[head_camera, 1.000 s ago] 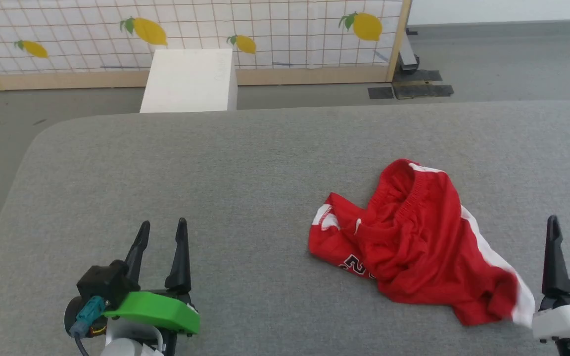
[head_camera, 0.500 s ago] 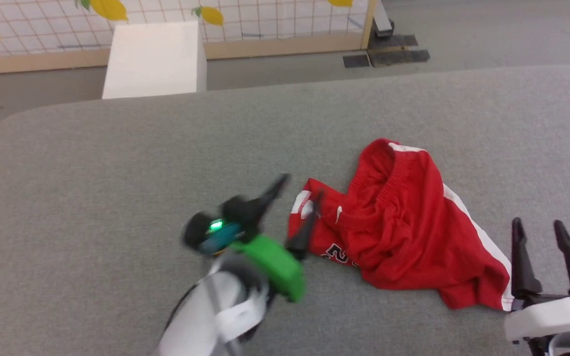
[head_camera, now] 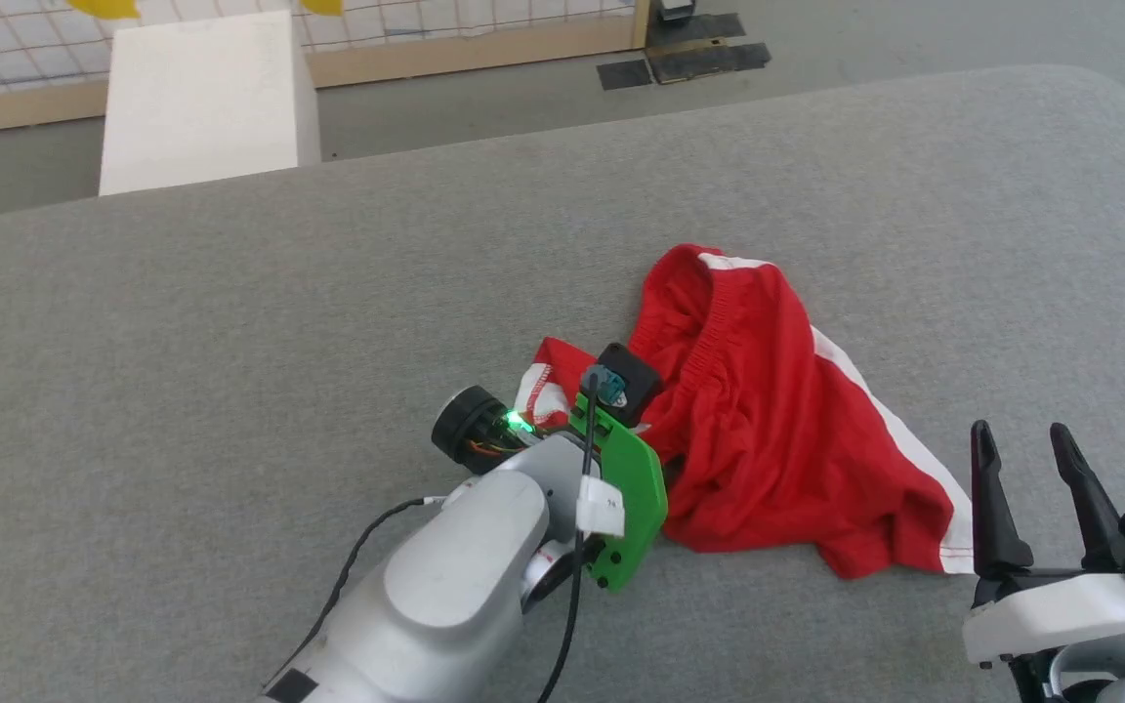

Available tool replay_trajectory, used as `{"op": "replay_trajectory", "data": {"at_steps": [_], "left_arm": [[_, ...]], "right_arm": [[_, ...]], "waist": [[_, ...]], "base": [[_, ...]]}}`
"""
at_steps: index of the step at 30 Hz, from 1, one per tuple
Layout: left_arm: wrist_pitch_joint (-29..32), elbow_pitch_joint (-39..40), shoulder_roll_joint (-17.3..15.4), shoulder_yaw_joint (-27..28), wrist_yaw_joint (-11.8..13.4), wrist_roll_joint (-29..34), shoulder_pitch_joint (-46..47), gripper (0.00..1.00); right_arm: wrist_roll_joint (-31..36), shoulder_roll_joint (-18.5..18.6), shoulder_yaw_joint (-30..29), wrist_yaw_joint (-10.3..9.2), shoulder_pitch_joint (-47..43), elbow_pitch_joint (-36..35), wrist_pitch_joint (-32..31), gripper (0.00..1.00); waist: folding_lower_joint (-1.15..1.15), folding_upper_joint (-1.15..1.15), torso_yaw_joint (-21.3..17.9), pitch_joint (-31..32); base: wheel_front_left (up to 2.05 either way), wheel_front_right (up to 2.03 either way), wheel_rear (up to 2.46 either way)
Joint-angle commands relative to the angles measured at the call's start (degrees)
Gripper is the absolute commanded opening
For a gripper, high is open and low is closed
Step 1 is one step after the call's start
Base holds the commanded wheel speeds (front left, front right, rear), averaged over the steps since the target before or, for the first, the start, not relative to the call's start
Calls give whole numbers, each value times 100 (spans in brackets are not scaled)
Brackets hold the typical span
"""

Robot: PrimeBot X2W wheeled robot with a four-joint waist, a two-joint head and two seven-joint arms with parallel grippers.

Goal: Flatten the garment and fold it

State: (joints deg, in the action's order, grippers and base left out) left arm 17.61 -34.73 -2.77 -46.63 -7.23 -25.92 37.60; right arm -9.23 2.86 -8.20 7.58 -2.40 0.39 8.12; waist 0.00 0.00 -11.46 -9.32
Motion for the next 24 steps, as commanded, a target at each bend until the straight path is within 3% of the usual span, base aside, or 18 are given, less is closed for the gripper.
{"op": "replay_trajectory", "data": {"at_steps": [1, 2, 5, 10, 16, 21, 24], "left_arm": [[87, -55, -10, -48, 7, -70, 130, 31], [143, -88, -10, -72, 6, -98, 163, 0], [87, -126, -10, -12, 47, -196, 176, 0], [-385, 59, -176, 448, 371, -500, -165, 0], [-737, 898, -913, 1091, 957, -819, -1104, 0], [-644, 1977, -1657, 1550, 1550, -1074, -2300, 0], [-532, 2546, -1930, 1785, 1884, -1268, -2963, 0]], "right_arm": [[-49, 2, 14, -9, 85, 26, 44, 100], [-57, 2, 12, -9, 81, 40, 53, 100], [-61, 2, -4, -9, 53, 60, 66, 100], [-69, 2, -83, -9, -34, 46, 46, 100], [-86, 2, -157, -9, -122, -29, 0, 100], [-98, 2, -188, -9, -162, -50, -22, 100], [-92, 2, -176, -9, -157, -56, -39, 100]], "waist": [[0, 0, -60, 11], [0, 0, -69, 27], [0, 0, -60, 87], [0, 0, 105, 258], [0, 0, 465, 392], [0, 0, 824, 440], [0, 0, 994, 463]], "base": [[0, 0, 0], [0, 0, 0], [0, 0, 0], [0, 0, 0], [0, 0, 0], [0, 0, 0], [0, 0, 0]]}}
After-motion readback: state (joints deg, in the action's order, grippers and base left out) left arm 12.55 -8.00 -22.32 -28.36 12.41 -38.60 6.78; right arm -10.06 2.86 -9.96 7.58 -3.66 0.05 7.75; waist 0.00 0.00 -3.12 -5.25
